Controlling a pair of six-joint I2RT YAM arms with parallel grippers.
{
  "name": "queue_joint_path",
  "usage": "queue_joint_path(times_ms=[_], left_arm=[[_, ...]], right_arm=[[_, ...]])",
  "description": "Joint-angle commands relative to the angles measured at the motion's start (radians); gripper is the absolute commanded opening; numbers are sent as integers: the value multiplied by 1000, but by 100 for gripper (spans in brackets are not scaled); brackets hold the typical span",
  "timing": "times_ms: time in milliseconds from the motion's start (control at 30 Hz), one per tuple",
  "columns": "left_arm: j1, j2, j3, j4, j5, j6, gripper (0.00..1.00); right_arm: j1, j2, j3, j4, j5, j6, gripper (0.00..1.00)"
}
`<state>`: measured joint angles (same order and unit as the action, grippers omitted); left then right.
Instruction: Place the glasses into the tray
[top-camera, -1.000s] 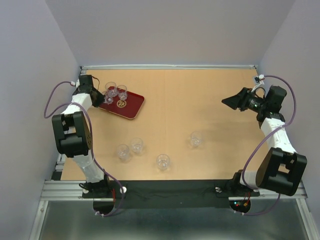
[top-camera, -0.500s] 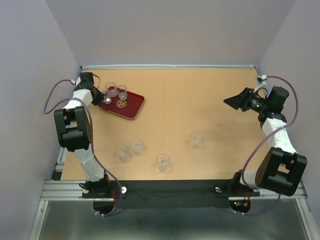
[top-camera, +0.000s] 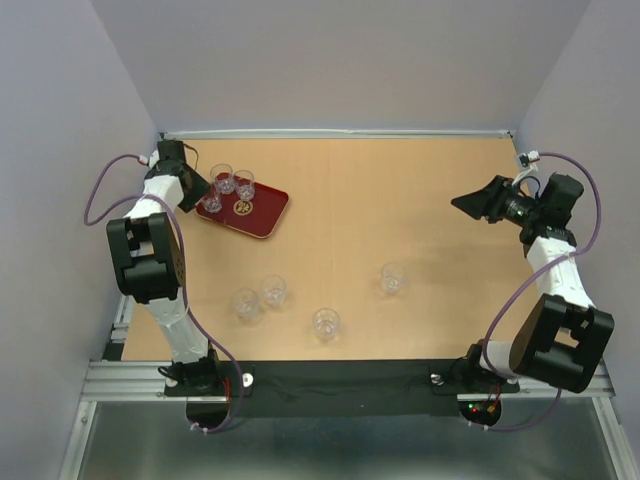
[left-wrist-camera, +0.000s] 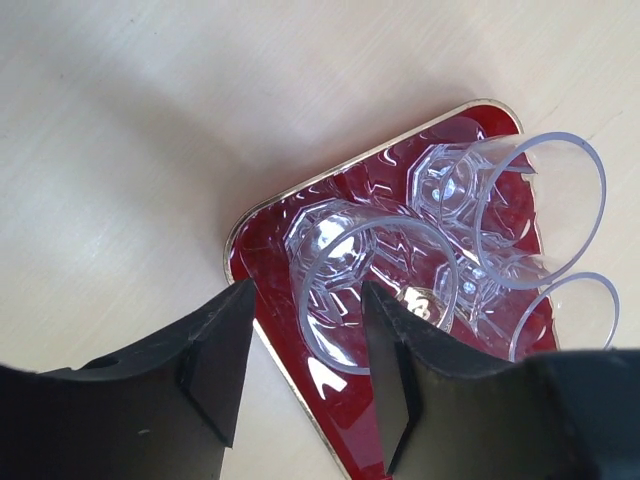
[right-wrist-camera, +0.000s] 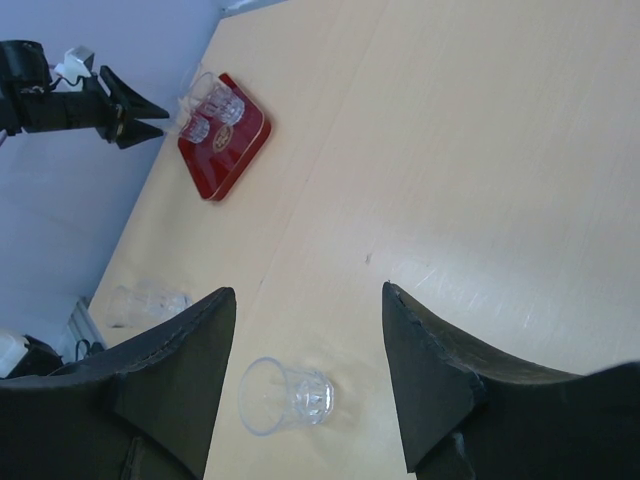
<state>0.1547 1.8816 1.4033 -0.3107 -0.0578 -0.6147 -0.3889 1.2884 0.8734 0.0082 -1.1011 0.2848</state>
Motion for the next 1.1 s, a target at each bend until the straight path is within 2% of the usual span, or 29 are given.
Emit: queue_joint_path(times_ms=[0,100,200,233,400,600,767,1067], left_arm=[[13,-102,36,-25,-19,35,58],[13,-186,-12,-7,-16,67,58],[13,-323,-98,33,19,115,67],[13,-353,-124,44,35,122,67],[17,-565,-343,102,165,145,74],[17,-769,-525,81,301,103,75],[16,-875,-644,15,378,4,78],[3,-921,-710,-203,313,-98,80]], right_arm=[[-15,-40,-4,26,-31,1,66],[-18,-44,-4,24,-32,-6,66],[-18,-57,-5,24,-34,-13,66],[-18,-58,-5,24,-37,-16,66],[-18,-55,-5,24,-39,-22,66],[-18,-60,-5,24,-40,-27,66],[-18,-60,-4,24,-42,-26,66],[-18,-57,-4,22,-37,-27,66]])
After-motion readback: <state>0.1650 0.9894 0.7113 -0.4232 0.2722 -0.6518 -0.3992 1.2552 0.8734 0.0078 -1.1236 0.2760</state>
